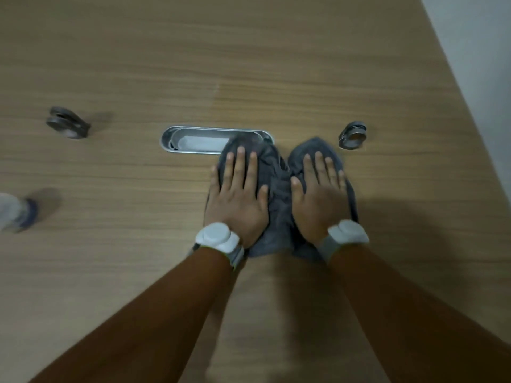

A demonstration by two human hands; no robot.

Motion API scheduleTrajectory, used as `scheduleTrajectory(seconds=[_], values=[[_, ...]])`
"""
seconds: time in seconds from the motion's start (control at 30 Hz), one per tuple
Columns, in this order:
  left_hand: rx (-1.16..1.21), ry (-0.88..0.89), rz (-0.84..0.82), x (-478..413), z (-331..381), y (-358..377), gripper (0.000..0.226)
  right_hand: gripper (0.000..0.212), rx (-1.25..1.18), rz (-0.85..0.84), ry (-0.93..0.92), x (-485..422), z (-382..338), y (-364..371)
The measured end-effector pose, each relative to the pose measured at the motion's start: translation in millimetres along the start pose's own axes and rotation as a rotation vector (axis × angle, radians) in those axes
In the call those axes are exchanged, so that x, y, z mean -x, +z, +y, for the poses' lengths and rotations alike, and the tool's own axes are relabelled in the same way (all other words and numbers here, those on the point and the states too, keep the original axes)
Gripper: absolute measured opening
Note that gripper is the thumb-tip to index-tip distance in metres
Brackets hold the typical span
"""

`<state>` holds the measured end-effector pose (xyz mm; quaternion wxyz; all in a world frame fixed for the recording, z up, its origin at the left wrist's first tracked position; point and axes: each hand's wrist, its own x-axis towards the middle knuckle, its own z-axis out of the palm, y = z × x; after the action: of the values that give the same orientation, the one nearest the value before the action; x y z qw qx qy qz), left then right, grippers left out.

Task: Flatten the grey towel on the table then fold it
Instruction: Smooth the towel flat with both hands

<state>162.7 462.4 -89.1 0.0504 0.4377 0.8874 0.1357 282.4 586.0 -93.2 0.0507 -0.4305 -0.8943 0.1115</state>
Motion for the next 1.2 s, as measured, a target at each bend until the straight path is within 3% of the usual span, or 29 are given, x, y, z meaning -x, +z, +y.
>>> scheduleTrajectory(seconds=[0.17,0.27,0.7,1.0,1.2], values=[[-0.055,-0.002,-0.071,79.7,-28.1,-7.7,0.065,0.069,-0.064,-0.028,-0.035,90.4,2.8,-9.3],[-0.095,0.002,-0.096,111.1,-33.9,-7.0,0.065,0.074,0.069,-0.087,-0.098,127.6,-4.6,-3.6],[-0.075,-0.206,-0.11,53.5,-17.1,-12.5,0.072,0.078,0.051,-0.116,-0.09,42.4,-13.3,6.7],[-0.077,-0.116,-0.142,146.4,-27.4,-21.7,0.07,0.074,0.047,-0.059,-0.207,155.5,-6.3,1.9],[-0.07,-0.119,-0.149,135.5,-54.3,-29.1,0.071,0.077,0.104,-0.068,-0.108,159.7,-39.8,9.0]])
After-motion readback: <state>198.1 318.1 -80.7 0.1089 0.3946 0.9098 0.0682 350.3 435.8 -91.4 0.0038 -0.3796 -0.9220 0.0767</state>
